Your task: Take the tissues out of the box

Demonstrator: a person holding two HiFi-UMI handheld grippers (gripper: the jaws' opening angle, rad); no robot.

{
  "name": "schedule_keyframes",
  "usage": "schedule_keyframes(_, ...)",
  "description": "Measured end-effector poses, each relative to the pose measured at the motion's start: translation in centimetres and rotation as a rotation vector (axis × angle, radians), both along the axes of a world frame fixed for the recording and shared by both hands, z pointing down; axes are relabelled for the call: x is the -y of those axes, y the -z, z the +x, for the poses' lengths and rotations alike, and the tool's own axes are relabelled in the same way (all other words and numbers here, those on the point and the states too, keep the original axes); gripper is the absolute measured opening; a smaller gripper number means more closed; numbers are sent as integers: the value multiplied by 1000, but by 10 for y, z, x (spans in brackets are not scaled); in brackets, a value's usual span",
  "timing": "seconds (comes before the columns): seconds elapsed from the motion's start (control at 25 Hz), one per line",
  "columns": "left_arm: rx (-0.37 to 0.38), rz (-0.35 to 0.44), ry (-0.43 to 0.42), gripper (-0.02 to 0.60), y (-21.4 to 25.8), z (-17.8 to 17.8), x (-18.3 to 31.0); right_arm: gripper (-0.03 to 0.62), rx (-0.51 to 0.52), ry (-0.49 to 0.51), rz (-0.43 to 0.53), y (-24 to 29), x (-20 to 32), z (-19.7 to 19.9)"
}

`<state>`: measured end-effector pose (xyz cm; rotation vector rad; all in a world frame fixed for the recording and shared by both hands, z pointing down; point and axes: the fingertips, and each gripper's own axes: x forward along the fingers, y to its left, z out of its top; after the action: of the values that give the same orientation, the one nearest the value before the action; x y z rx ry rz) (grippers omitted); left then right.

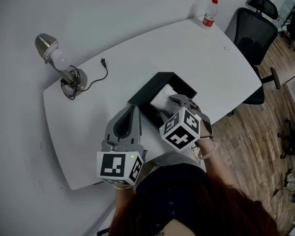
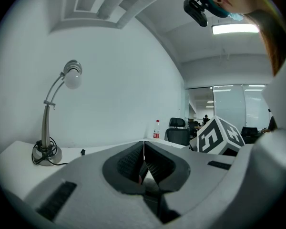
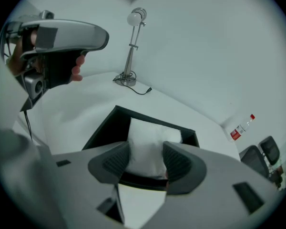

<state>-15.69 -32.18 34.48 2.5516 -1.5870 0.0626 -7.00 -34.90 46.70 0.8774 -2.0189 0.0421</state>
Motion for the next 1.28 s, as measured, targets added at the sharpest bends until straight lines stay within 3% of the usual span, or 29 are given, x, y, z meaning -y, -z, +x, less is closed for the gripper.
schedule_keyframes(0.32, 9, 14, 11, 25, 4, -1, -17, 232, 1, 11, 102, 13, -5, 6)
schedule_keyframes(0.8, 24, 33, 17, 25, 12, 5, -54, 225, 117, -5, 237, 50, -21, 6)
schedule_keyframes(1.28, 31, 51, 33, 25, 19, 15, -98, 224, 156, -21, 331, 75, -50, 17)
